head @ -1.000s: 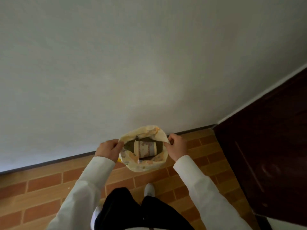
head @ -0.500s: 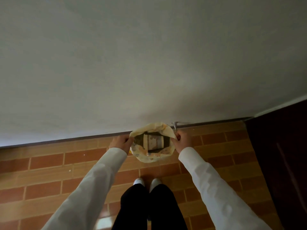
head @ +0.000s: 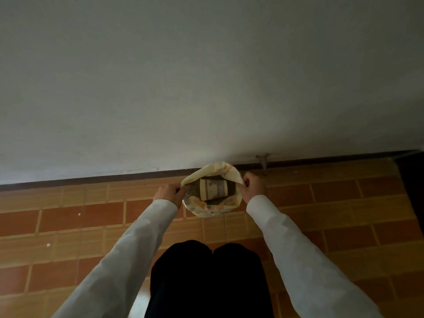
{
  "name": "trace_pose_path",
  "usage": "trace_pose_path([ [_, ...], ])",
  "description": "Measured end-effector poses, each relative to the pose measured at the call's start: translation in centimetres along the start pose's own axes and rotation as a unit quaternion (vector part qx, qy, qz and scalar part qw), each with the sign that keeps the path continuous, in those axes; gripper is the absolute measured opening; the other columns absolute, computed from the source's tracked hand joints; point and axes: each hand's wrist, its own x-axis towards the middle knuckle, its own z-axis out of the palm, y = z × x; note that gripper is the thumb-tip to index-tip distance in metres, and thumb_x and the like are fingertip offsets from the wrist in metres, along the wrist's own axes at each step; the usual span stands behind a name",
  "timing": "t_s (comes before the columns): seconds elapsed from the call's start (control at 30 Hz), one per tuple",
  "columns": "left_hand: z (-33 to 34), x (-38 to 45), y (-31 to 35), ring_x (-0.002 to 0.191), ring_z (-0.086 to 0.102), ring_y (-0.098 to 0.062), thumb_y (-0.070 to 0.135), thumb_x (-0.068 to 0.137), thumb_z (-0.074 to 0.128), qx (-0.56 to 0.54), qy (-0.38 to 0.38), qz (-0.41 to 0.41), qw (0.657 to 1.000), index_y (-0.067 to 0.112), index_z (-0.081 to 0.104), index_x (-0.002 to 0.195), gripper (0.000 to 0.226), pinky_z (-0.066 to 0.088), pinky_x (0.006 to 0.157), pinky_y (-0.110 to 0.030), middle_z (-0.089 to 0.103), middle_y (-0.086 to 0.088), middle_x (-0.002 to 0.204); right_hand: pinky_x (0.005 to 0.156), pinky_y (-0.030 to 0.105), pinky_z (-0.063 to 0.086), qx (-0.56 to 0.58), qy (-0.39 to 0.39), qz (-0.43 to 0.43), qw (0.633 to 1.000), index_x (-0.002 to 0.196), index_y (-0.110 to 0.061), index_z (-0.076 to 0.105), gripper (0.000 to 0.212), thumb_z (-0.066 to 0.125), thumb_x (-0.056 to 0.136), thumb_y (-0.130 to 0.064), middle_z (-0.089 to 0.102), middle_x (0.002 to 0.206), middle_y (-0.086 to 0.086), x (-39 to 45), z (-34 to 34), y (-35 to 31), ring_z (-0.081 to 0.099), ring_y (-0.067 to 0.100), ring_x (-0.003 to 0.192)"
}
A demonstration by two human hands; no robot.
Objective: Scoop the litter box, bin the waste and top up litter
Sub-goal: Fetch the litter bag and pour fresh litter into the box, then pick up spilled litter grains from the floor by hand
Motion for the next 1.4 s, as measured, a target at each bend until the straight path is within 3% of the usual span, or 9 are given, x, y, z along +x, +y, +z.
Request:
trace_pose_path([
  [0.23, 5.2, 3.6, -3.4, 0.056, 0.051, -0.018, 0.032, 0.097, 0.047, -0.016, -0.007, 0.004, 1.0, 0.013, 0.07, 0.091, 0.03, 0.037, 0.05, -0.024, 0.063, -0.005, 0.072, 0.047, 0.021, 0.029, -0.007, -0.015, -0.008, 1.0, 0.074, -0.007, 0.049, 0.019, 0.063, 0.087, -0.006, 0.048, 0.07, 0.005, 3.8, 4.9, 3.7, 0.045, 0.019, 0.064],
  [0.43, 6.6, 3.8, -3.6, 0.072, 0.063, -0.028, 0.035, 0.098, 0.041, 0.003, -0.015, -0.007, 1.0, 0.015, 0.064, 0.092, 0.031, 0.053, 0.066, -0.035, 0.067, -0.009, 0.082, 0.046, 0.02, 0.027, -0.025, -0.024, -0.001, 0.999, 0.08, -0.008, 0.051, 0.017, 0.062, 0.091, -0.016, 0.052, 0.074, 0.006, 3.9, 5.3, 4.2, 0.042, 0.011, 0.057],
  [0.53, 5.7, 3.1, -2.7, 0.075, 0.064, -0.028, 0.035, 0.098, 0.04, 0.026, -0.03, -0.009, 0.999, 0.012, 0.061, 0.094, 0.031, 0.056, 0.073, -0.04, 0.067, -0.01, 0.085, 0.054, 0.022, 0.037, -0.029, -0.056, 0.016, 0.998, 0.092, -0.007, 0.058, 0.014, 0.062, 0.09, -0.02, 0.061, 0.088, 0.009, 3.4, 4.3, 3.4, 0.054, 0.018, 0.073],
  [0.67, 3.2, -0.1, -0.6, 0.086, 0.062, -0.027, 0.027, 0.097, 0.044, 0.032, -0.018, -0.006, 0.999, 0.01, 0.057, 0.101, 0.022, 0.052, 0.076, -0.036, 0.065, -0.011, 0.098, 0.085, 0.035, 0.05, -0.017, -0.091, 0.034, 0.995, 0.121, -0.005, 0.057, 0.034, 0.058, 0.093, -0.025, 0.062, 0.115, 0.013, 0.6, 1.0, 1.0, 0.059, 0.028, 0.106],
  [0.77, 0.1, -4.1, 1.3, 0.109, 0.055, -0.026, 0.027, 0.095, 0.049, 0.032, -0.011, 0.033, 0.999, 0.013, 0.053, 0.121, 0.029, 0.048, 0.09, -0.04, 0.061, -0.01, 0.119, 0.098, 0.045, 0.047, -0.038, -0.092, 0.033, 0.995, 0.134, -0.012, 0.049, 0.046, 0.055, 0.094, -0.033, 0.052, 0.132, 0.014, -3.1, -2.8, -1.7, 0.05, 0.029, 0.121],
  [0.9, -6.6, -11.0, 4.7, 0.132, 0.035, -0.026, 0.031, 0.095, 0.048, 0.097, 0.006, 0.074, 0.992, 0.02, 0.043, 0.137, 0.043, 0.037, 0.103, -0.042, 0.048, -0.007, 0.139, 0.104, 0.045, 0.042, -0.037, -0.081, 0.02, 0.996, 0.141, -0.019, 0.043, 0.051, 0.054, 0.094, -0.036, 0.041, 0.14, 0.014, -9.6, -9.2, -6.8, 0.043, 0.03, 0.129],
  [1.1, -18.6, -23.6, 11.3, 0.128, 0.043, -0.027, 0.03, 0.094, 0.051, 0.092, 0.077, 0.124, 0.985, 0.019, 0.049, 0.134, 0.041, 0.034, 0.103, -0.041, 0.054, -0.007, 0.134, 0.108, 0.037, 0.034, -0.029, -0.063, -0.052, 0.996, 0.142, -0.018, 0.042, 0.051, 0.055, 0.094, -0.033, 0.042, 0.142, 0.012, -21.2, -20.2, -16.0, 0.038, 0.026, 0.133],
  [1.27, -28.7, -34.2, 15.8, 0.115, 0.055, -0.032, 0.02, 0.089, 0.059, 0.061, 0.161, 0.182, 0.968, 0.012, 0.062, 0.119, 0.031, 0.042, 0.094, -0.044, 0.064, -0.011, 0.117, 0.109, 0.033, 0.031, -0.014, -0.035, -0.118, 0.992, 0.141, -0.015, 0.043, 0.048, 0.053, 0.096, -0.029, 0.041, 0.142, 0.01, -30.2, -29.2, -23.4, 0.033, 0.024, 0.135],
  [1.4, -35.2, -40.7, 18.0, 0.11, 0.058, -0.032, 0.033, 0.089, 0.045, 0.065, 0.216, 0.215, 0.95, 0.011, 0.063, 0.115, 0.039, 0.047, 0.088, -0.045, 0.066, -0.009, 0.112, 0.108, 0.036, 0.034, -0.033, 0.001, -0.179, 0.983, 0.14, -0.016, 0.045, 0.049, 0.054, 0.095, -0.033, 0.048, 0.139, 0.009, -35.2, -34.6, -27.2, 0.037, 0.022, 0.133],
])
